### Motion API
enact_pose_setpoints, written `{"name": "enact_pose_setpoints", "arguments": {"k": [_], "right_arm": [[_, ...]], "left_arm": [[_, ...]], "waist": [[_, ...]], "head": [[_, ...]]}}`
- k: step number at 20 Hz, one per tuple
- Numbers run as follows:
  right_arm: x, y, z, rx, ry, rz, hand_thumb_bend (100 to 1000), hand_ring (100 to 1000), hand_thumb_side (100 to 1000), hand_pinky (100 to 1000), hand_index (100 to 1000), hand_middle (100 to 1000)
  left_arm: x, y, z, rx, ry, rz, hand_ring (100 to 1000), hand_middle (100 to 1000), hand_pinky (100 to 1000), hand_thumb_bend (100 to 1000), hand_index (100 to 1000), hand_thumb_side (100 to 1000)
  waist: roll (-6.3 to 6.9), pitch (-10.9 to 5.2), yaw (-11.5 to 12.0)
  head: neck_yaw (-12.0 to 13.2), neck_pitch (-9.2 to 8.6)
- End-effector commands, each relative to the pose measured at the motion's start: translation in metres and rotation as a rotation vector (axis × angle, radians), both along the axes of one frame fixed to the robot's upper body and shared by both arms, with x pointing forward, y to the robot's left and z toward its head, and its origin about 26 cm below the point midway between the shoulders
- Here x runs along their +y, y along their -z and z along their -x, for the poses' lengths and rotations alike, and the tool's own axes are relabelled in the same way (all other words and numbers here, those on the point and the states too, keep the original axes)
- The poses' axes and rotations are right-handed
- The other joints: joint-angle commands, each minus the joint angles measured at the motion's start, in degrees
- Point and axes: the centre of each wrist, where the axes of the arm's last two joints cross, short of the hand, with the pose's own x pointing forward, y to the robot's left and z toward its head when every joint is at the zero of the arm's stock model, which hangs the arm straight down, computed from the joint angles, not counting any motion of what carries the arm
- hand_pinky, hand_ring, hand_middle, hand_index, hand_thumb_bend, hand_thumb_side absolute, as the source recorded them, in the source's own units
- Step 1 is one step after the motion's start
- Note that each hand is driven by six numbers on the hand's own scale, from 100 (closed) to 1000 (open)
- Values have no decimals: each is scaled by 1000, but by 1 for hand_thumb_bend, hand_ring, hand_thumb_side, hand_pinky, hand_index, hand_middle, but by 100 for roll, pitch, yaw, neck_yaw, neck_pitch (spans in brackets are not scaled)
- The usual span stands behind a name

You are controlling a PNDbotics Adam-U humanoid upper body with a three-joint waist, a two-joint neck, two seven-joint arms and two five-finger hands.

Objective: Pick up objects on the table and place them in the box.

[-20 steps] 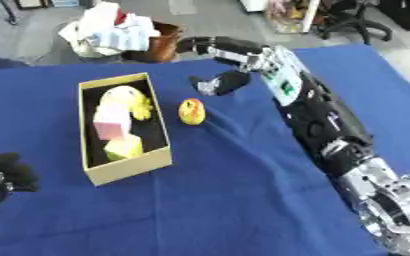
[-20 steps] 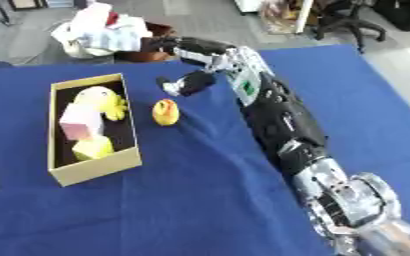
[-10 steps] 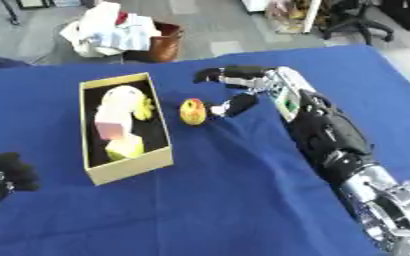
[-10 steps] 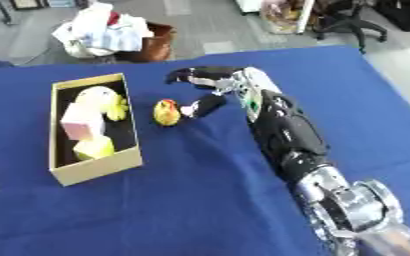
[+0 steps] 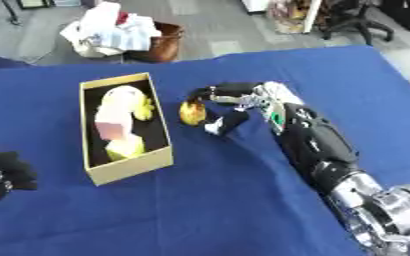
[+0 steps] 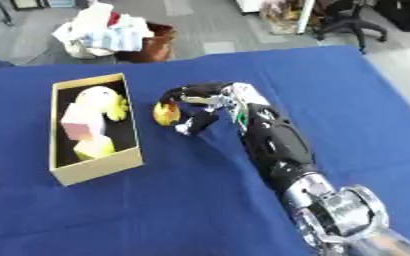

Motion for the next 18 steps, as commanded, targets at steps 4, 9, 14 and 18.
{"name": "enact_pose_setpoints", "arguments": {"k": [4,9,14,18], "right_arm": [[7,-7,-1,-29,-38,29,100,963,596,885,1000,1000],[13,-7,0,-69,-12,1,100,861,235,804,1000,841],[15,-11,0,-201,8,-113,100,714,144,687,841,567],[10,-12,0,-310,51,-278,100,578,116,602,643,395]], "left_arm": [[2,-8,0,-28,4,-7,658,627,640,100,795,809],[1,-9,0,-28,6,-6,659,627,640,100,795,811],[1,-9,0,-29,8,-5,659,627,640,100,795,810],[1,-8,0,-27,7,-5,659,628,639,100,795,812]], "waist": [[13,-86,-5],[31,-80,-1],[34,-77,10],[32,-80,8]], "head": [[-23,-57],[-41,-61],[-48,-59],[-51,-46]]}}
